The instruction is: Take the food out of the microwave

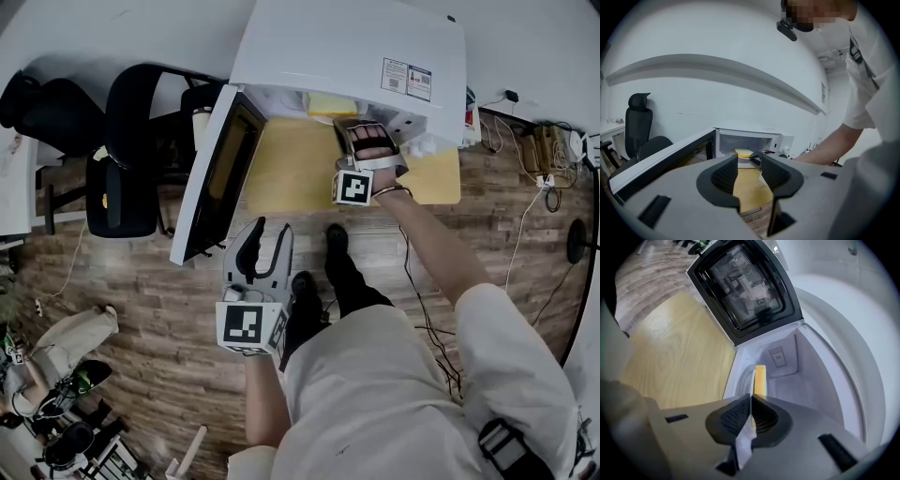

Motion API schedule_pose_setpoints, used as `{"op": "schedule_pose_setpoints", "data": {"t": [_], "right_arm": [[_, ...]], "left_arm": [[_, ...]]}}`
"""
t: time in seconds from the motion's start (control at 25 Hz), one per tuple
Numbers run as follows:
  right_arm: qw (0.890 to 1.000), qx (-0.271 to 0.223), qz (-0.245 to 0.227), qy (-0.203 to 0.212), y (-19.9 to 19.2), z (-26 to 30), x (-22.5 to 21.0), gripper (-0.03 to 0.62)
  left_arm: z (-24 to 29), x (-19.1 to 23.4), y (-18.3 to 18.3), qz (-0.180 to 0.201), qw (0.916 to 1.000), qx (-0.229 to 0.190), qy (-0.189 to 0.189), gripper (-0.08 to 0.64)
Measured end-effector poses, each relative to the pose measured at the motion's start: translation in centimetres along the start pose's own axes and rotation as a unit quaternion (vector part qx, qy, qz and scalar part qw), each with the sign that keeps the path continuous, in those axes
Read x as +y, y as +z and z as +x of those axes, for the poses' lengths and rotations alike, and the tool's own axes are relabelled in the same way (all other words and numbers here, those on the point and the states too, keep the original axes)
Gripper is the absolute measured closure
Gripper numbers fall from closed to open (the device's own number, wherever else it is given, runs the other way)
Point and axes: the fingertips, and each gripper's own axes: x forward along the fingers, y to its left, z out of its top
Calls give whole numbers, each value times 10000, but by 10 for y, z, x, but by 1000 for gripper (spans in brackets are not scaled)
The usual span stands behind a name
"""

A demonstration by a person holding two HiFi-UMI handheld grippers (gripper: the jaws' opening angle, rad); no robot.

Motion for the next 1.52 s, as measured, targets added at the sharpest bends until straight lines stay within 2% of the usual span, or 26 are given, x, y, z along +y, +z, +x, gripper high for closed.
{"op": "schedule_pose_setpoints", "data": {"t": [0.52,0.96,1.24,1.52], "right_arm": [[9985,271,-100,-463,16,-52,-10,581],[9965,454,-78,-693,43,-139,-10,581],[9962,406,-203,-739,65,-198,-1,581],[9947,382,-117,-948,87,-257,-20,581]], "left_arm": [[-46,10,-7,174,9990,-75,-399,403],[-103,7,-9,388,9952,-236,-868,403],[-137,-3,-24,276,9936,-297,-1052,403],[-161,-11,-19,370,9901,-489,-1262,405]]}}
